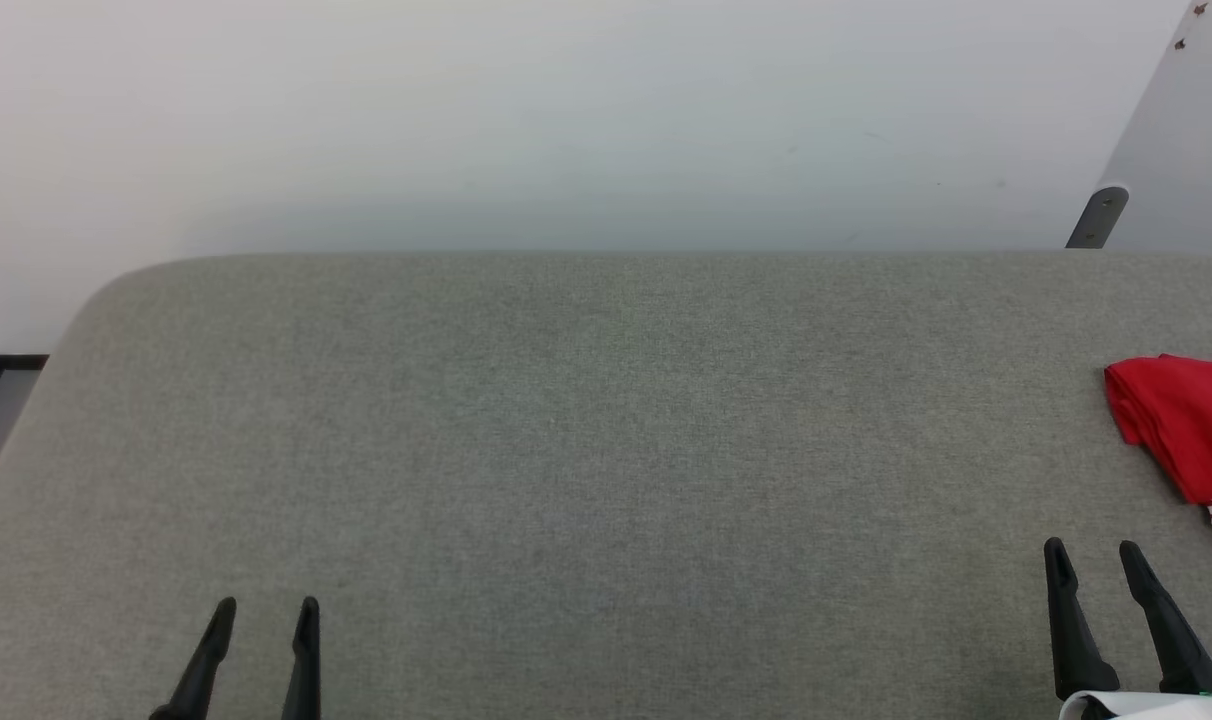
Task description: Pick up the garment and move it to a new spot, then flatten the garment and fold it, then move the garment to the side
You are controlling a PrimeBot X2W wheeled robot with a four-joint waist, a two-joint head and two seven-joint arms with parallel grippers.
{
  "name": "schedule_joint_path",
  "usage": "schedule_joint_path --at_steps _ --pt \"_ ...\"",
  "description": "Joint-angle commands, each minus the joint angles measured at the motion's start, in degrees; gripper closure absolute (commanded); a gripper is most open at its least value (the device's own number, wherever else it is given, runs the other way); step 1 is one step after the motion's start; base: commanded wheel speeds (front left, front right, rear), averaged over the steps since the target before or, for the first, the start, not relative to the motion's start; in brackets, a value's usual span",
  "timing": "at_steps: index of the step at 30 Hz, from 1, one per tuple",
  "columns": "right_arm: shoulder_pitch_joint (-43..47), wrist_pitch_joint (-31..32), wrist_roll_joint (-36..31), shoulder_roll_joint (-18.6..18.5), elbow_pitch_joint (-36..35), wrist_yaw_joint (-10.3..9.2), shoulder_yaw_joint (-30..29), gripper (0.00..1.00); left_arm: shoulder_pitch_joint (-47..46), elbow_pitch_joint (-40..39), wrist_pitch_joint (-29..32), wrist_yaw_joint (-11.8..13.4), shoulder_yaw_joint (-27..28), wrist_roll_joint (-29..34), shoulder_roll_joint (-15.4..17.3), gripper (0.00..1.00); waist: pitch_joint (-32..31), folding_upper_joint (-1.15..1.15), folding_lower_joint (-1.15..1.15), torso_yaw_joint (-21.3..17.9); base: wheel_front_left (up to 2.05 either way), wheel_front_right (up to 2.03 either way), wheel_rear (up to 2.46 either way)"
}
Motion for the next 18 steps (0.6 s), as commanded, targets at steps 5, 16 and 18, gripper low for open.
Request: schedule_joint_path --at_steps 5,16,18 --pt "0.11 -0.14 0.16 0.02 -0.04 -0.04 0.29 0.0 -0.34 0.16 0.04 -0.14 0.35 0.34 -0.27 0.0 -0.2 0.0 0.0 -0.02 0.0 0.0 0.0" --pt "-0.05 -0.62 0.43 0.03 -0.11 -0.04 0.08 0.0 -0.37 0.08 0.04 -0.14 0.47 0.64 -0.45 0.0 -0.25 0.0 0.0 -0.13 0.0 0.0 0.0" --pt "0.0 -0.63 0.47 0.05 -0.08 -0.04 0.14 0.0 -0.29 0.21 0.04 -0.14 0.55 0.88 -0.52 0.0 -0.23 0.0 0.0 -0.15 0.0 0.0 0.0"
